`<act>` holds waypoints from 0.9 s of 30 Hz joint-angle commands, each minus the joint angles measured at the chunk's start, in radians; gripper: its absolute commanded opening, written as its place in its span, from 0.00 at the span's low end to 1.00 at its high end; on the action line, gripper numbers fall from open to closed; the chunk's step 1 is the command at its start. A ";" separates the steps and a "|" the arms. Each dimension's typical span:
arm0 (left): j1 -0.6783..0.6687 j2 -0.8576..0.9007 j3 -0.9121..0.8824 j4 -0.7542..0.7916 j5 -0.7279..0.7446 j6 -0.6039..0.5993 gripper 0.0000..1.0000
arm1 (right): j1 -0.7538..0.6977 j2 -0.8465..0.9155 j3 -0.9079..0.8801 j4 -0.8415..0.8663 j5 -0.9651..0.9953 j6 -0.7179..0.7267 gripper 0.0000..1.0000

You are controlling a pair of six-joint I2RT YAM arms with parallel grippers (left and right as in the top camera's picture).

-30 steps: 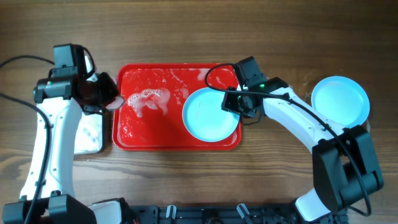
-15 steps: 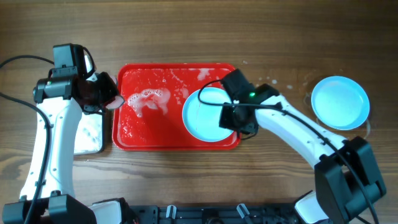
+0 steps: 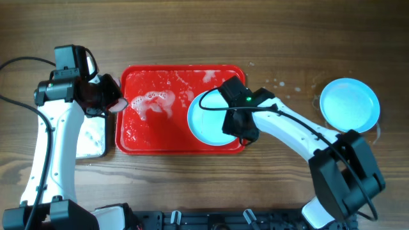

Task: Clean dirty plates on tray and stack at the side
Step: 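Return the right gripper and grip the last plate's rim, sliding it left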

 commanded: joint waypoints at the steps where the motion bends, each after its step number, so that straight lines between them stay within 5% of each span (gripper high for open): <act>1: -0.004 -0.018 0.013 0.003 0.011 0.020 0.04 | 0.003 0.046 0.000 0.024 -0.016 0.007 0.45; 7: -0.004 -0.018 0.013 0.003 0.011 0.020 0.04 | 0.002 0.058 0.001 0.088 -0.053 -0.042 0.26; 27: -0.004 -0.018 0.013 0.003 0.011 0.020 0.04 | 0.118 0.130 0.094 0.228 -0.074 -0.286 0.33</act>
